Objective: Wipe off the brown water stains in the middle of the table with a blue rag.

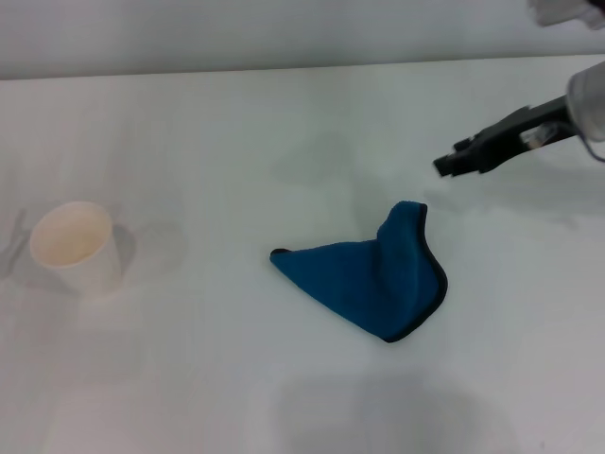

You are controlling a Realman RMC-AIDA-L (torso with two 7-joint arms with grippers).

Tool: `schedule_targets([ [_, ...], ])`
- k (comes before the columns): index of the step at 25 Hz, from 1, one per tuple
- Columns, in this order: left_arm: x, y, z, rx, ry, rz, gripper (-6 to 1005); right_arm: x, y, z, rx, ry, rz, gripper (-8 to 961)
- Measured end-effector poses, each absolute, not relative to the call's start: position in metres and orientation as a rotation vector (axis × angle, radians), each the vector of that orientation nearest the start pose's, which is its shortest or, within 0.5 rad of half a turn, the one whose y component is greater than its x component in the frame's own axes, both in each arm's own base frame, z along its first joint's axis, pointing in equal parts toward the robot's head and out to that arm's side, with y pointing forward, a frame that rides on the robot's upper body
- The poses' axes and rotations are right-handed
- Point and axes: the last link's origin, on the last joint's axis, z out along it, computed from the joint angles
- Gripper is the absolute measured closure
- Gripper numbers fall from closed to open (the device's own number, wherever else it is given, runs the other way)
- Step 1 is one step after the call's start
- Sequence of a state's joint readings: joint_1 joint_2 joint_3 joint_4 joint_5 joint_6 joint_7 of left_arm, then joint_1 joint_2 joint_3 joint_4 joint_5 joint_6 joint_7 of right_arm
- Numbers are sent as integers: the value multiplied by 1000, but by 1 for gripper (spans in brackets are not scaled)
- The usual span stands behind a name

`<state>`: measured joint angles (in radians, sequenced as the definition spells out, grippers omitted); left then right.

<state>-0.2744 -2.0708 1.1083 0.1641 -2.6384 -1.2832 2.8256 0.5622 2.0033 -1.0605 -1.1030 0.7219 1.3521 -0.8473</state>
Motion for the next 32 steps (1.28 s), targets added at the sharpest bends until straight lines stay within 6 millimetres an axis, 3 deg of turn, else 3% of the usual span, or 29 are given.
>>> schedule_targets([
  [7,-366,285,19,-1639,-474,-674,122,266,385,75,-2329,1018,76,529],
  [16,-365,285,19,-1639,-472,-675,122,293,379,109,-2144,957,542,530],
  [22,-366,287,18,-1641,-478,-669,123,327,366,114,-1995,923,720,530],
  [32,-369,291,17,-1641,-502,-643,123,357,354,108,-1841,845,744,532],
])
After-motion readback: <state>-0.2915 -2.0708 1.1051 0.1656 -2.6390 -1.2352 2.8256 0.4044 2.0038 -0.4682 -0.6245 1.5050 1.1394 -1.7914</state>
